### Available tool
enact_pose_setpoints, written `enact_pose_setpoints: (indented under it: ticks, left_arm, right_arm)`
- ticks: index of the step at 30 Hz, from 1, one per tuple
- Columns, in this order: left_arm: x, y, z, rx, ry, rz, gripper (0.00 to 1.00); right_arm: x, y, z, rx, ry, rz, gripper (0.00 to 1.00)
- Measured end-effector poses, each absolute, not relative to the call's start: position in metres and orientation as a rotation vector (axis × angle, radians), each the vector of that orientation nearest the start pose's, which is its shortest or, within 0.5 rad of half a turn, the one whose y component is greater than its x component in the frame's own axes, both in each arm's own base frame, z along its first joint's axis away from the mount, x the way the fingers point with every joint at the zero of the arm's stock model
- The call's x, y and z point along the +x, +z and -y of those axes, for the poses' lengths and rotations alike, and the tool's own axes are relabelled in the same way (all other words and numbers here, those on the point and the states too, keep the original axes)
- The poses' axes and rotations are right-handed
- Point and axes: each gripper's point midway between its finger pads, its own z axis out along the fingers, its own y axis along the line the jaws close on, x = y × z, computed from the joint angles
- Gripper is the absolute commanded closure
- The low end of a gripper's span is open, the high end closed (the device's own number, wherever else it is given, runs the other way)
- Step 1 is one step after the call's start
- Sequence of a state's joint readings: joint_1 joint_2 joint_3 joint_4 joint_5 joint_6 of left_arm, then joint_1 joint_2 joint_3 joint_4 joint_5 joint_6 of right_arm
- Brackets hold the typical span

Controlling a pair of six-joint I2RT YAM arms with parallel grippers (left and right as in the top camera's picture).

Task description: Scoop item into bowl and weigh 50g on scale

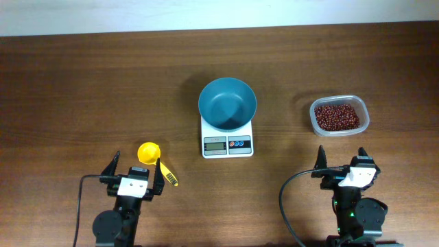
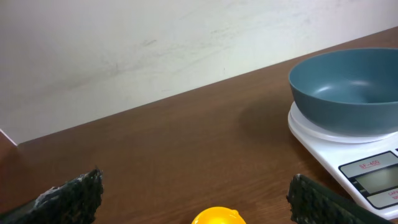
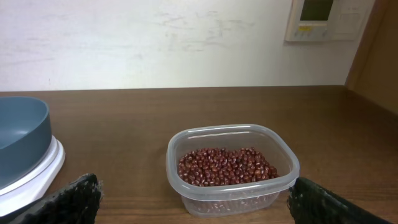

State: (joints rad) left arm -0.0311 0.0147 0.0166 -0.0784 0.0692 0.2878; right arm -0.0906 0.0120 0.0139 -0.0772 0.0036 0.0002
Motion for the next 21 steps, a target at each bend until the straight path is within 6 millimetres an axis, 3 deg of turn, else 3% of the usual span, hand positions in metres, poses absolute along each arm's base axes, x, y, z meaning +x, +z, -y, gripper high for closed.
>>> enact_pose_setpoints:
  ticks: [21]
  left_arm:
    - [0.2461,0.1565,0.0104,0.283,0.187,-1.638,0.01]
  right_arm:
    - [0.245,0.1585,0.0229,0.077,-0.072,-1.645,0.01]
